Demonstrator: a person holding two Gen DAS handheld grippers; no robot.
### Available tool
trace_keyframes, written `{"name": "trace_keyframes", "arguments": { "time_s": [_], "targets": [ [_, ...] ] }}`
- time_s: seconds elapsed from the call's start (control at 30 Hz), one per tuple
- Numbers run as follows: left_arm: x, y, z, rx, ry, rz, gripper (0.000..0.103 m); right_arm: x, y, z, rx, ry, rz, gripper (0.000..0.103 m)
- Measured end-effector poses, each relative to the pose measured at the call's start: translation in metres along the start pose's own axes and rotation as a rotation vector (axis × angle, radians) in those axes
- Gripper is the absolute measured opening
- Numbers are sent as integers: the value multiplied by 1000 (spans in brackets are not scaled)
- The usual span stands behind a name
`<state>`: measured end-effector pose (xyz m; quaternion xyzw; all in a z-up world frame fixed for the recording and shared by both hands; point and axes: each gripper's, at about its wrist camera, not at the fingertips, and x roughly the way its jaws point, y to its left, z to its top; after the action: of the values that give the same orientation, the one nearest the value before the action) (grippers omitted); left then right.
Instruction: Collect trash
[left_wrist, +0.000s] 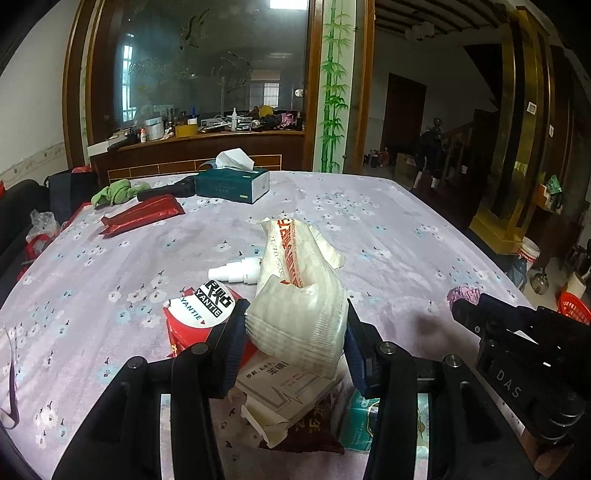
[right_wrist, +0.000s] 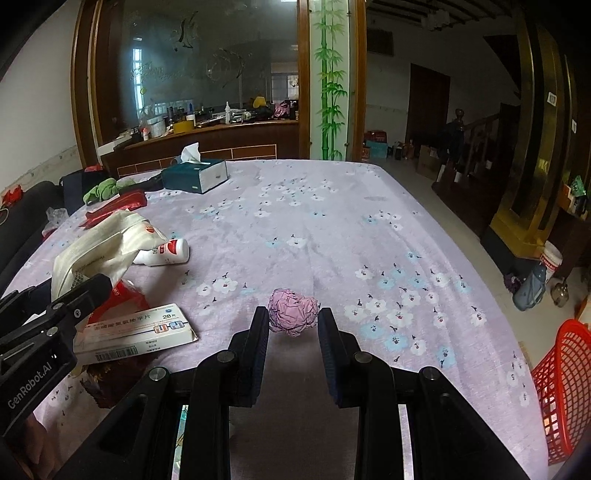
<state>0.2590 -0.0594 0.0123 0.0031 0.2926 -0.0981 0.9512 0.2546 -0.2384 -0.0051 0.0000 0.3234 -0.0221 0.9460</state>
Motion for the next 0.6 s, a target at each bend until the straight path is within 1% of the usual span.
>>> {"name": "trace_keyframes", "arguments": {
  "time_s": [0.6],
  "targets": [
    [-1, -1, -1, 2, 0, 0, 46, 1, 0, 0, -1, 2, -9, 29]
  ]
}}
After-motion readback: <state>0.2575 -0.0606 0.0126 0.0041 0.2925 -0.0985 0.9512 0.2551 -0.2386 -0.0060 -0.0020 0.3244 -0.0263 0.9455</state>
